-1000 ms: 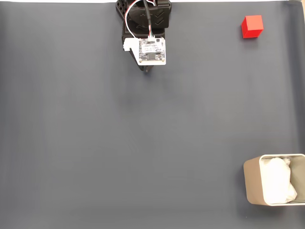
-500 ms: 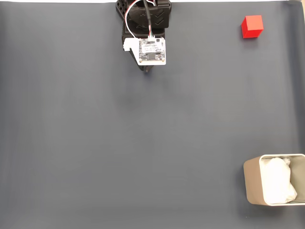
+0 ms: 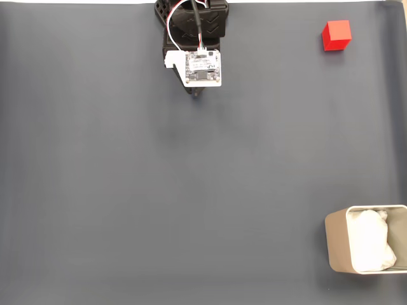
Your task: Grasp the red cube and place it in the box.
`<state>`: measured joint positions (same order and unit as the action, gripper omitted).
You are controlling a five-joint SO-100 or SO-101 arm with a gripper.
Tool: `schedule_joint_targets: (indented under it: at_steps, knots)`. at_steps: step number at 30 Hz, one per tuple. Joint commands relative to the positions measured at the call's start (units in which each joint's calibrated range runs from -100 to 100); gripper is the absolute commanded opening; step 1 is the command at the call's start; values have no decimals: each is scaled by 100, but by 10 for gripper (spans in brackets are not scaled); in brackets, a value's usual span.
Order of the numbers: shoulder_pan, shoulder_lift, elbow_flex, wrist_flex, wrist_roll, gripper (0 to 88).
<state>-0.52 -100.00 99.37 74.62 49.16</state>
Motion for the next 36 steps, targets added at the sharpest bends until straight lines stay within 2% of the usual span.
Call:
schedule_joint_targets:
  at_steps: [1, 15, 21, 23, 26, 36]
  knots:
    - [31, 0, 54, 128, 20, 0]
    - [-33, 0, 54, 120, 24, 0]
    - [-26, 191, -183, -1495, -103, 0]
    - [-76, 407, -630, -1872, -54, 0]
    - [-175, 910, -1734, -1872, -15, 0]
    - [-310, 2626, -5356, -716, -59, 0]
